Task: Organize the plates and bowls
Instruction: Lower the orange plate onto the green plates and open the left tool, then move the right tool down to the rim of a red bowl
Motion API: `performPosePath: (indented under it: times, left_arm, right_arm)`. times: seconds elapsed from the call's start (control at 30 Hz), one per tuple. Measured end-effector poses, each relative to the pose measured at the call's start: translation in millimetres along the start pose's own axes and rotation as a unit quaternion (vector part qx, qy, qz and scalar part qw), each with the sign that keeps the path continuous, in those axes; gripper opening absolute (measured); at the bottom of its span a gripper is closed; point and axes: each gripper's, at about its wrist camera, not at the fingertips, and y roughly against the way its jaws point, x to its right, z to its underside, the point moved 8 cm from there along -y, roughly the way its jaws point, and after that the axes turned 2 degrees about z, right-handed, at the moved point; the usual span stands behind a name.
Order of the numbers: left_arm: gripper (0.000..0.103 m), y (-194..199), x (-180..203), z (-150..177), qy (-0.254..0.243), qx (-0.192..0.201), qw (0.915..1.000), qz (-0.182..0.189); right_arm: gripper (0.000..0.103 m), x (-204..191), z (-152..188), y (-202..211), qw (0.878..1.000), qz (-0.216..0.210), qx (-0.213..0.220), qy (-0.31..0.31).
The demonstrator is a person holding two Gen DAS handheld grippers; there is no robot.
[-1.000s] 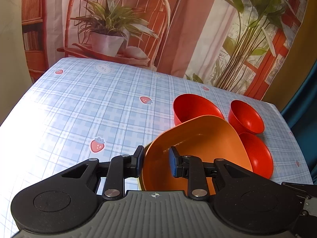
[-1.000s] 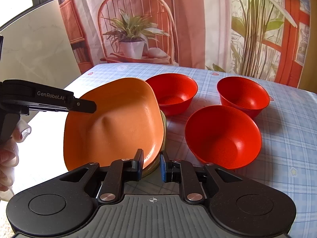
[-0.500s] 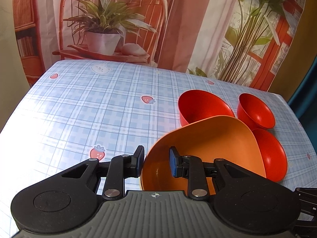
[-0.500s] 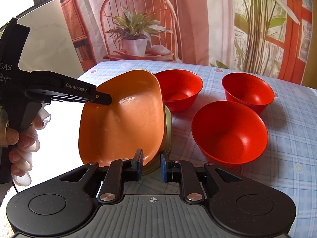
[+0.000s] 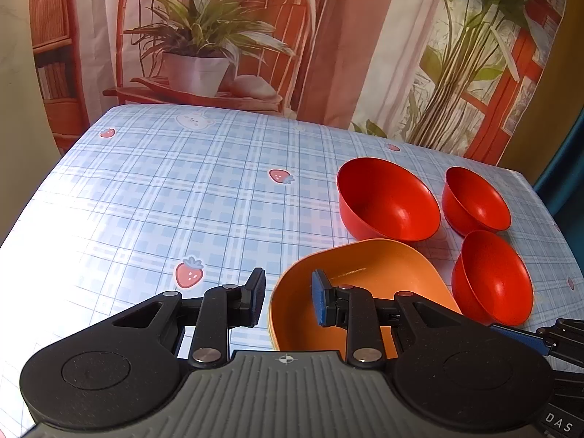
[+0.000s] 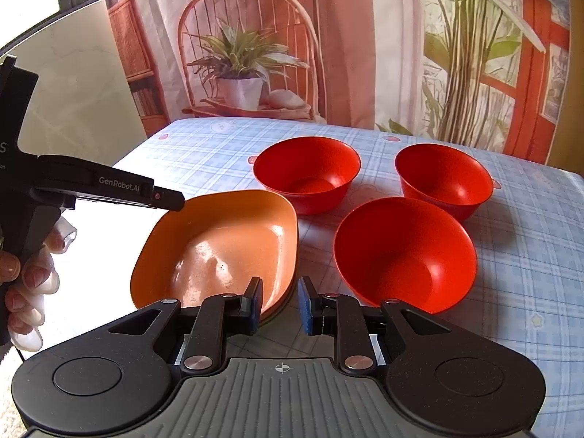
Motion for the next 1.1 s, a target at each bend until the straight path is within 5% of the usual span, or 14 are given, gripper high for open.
performPosePath:
  times: [0.83, 1.1]
  left_arm:
    - [0.029, 28, 54, -22, -0.027, 0.037, 0.9986, 0.029]
    - [0.030, 23, 68, -38, -0.048, 0.045, 0.9974, 0.027]
  right_arm:
    - [0.021, 65, -37, 26, 0.997, 0.031, 0.067, -0.022]
    - [0.029, 90, -62, 22, 0.996, 0.037, 0.076, -0.024]
